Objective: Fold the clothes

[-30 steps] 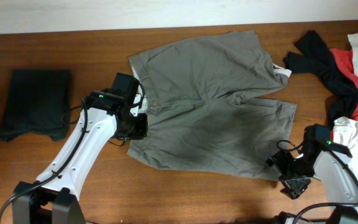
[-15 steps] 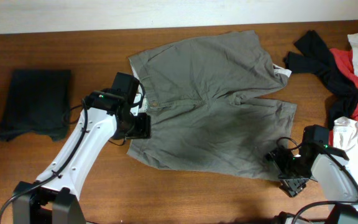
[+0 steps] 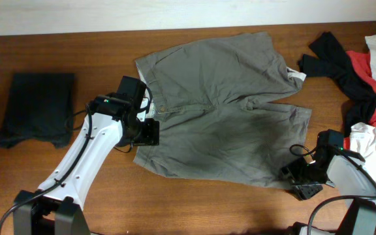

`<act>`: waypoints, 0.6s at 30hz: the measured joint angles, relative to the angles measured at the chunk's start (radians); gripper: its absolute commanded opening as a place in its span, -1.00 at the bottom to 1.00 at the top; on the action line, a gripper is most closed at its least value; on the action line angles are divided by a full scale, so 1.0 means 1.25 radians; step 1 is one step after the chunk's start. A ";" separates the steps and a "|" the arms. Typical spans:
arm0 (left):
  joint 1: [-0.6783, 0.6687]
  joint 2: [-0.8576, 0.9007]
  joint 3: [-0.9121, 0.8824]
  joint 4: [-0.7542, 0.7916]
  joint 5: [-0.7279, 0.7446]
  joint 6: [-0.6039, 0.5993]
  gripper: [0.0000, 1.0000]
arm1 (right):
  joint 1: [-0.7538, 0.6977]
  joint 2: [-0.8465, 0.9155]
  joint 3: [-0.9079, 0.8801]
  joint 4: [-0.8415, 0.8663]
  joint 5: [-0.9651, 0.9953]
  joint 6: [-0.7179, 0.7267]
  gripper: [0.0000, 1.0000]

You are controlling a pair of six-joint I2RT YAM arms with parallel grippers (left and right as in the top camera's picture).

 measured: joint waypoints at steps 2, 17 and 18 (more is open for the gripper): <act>0.000 0.000 0.000 0.000 0.000 0.000 0.48 | 0.000 0.002 0.000 0.004 0.000 0.000 -0.22; -0.047 0.000 -0.045 0.036 0.000 -0.002 0.44 | 0.000 0.005 -0.001 0.027 -0.003 -0.048 -0.87; -0.056 0.000 -0.048 0.039 0.000 -0.004 0.44 | 0.000 0.005 -0.001 0.027 -0.003 -0.049 -0.87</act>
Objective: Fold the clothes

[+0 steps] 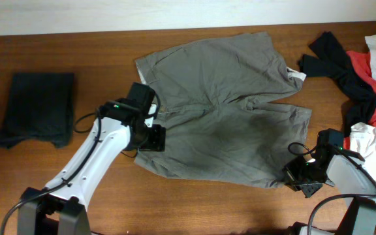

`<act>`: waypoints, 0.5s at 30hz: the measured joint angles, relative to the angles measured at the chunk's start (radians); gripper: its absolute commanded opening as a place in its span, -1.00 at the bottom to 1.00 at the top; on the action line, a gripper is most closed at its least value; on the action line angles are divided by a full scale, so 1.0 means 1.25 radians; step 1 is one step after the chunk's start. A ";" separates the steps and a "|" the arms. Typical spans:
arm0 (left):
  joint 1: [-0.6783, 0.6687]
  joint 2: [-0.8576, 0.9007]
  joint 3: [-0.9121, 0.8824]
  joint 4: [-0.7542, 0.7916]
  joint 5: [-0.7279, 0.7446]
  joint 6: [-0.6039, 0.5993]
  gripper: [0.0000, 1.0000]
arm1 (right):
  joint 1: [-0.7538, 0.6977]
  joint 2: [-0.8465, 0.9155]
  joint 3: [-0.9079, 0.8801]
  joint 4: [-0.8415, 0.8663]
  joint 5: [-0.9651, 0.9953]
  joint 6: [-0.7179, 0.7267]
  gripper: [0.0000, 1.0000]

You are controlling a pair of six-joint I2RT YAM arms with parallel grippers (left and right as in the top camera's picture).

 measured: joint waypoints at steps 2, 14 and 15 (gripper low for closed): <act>-0.016 0.000 -0.007 0.003 0.000 -0.005 0.45 | 0.000 0.000 0.000 0.000 0.000 -0.002 -0.87; -0.033 0.000 -0.046 0.004 -0.066 -0.163 0.43 | 0.000 0.000 0.000 0.001 0.000 -0.006 -0.90; -0.033 0.000 -0.055 0.005 -0.073 -0.191 0.43 | 0.000 0.000 0.000 0.001 0.000 -0.007 -0.91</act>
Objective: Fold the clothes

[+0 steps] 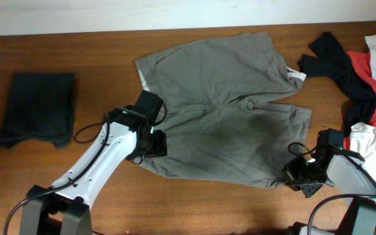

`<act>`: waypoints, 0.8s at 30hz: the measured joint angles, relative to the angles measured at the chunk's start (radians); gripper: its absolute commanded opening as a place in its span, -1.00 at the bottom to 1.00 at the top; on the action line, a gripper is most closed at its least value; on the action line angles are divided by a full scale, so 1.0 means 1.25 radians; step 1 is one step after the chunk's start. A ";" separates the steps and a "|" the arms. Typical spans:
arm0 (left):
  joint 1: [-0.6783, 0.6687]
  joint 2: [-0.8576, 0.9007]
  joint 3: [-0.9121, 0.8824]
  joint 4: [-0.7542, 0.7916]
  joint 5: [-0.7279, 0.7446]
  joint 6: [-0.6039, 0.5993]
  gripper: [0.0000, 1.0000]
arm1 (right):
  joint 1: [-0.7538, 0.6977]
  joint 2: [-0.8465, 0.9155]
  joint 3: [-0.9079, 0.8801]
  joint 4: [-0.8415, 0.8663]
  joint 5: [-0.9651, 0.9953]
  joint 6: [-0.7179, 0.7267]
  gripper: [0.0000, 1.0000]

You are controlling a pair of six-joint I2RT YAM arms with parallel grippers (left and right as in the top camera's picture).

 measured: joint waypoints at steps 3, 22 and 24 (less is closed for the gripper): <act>0.000 0.000 -0.031 0.012 -0.010 -0.056 0.43 | 0.000 0.000 0.000 0.000 0.000 -0.002 -0.90; 0.000 0.000 -0.107 0.049 -0.020 -0.272 0.43 | 0.000 0.000 0.000 0.010 -0.005 -0.004 -0.90; 0.002 0.000 -0.125 0.072 -0.020 -0.296 0.43 | 0.000 0.000 0.000 0.011 -0.005 -0.005 -0.90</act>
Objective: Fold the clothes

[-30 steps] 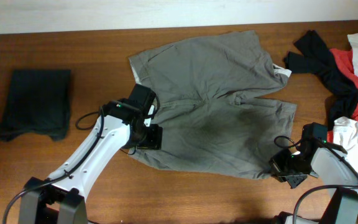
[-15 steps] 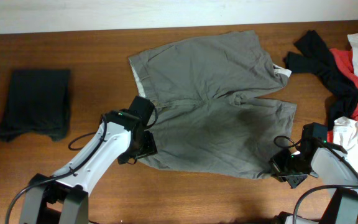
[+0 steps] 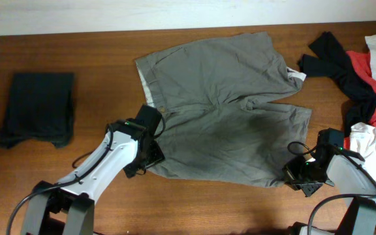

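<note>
Grey-green shorts (image 3: 227, 111) lie spread flat in the overhead view, waistband to the left and legs to the right. My left gripper (image 3: 146, 158) sits at the near-left waistband corner, its fingers hidden under the wrist. My right gripper (image 3: 297, 181) is at the near-right hem corner of the lower leg and looks shut on the cloth edge.
A folded dark garment (image 3: 38, 108) lies at the far left. A heap of black, red and white clothes (image 3: 364, 78) fills the right edge, close to my right arm. Bare wooden table (image 3: 96, 65) surrounds the shorts.
My left gripper has moved a little nearer and leftward, from the lower waistband edge to the near-left corner of the shorts. The right gripper and the shorts have not moved.
My left gripper was first at the middle of the waistband, by the button. At each later moment it was further along the waistband toward the near corner, where it is now. My right gripper shifted slightly onto the near-right hem corner, then stayed put.
</note>
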`<act>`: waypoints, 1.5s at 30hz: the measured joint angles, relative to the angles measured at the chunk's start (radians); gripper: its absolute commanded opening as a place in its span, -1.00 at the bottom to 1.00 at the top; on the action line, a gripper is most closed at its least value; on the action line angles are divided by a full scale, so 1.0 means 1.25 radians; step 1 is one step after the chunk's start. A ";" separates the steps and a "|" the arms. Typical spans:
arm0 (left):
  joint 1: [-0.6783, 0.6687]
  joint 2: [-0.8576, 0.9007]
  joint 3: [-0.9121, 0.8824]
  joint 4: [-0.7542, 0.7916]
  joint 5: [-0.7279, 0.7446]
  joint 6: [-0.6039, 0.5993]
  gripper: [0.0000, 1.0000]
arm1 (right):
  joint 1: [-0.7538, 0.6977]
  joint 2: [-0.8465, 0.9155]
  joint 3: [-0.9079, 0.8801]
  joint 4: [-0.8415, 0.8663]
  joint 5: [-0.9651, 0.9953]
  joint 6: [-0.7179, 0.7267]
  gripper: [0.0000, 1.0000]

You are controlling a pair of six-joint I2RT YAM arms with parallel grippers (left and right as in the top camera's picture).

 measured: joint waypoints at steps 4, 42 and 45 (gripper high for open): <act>0.016 0.000 -0.019 0.032 -0.001 -0.032 0.42 | 0.000 0.000 0.000 0.002 -0.001 0.000 -0.89; 0.047 -0.013 -0.076 0.085 -0.005 0.026 -0.99 | 0.000 0.016 0.055 -0.122 0.047 -0.040 -0.92; 0.047 -0.052 -0.076 0.056 -0.002 0.056 -0.99 | 0.000 0.016 0.110 -0.194 0.054 -0.043 -0.92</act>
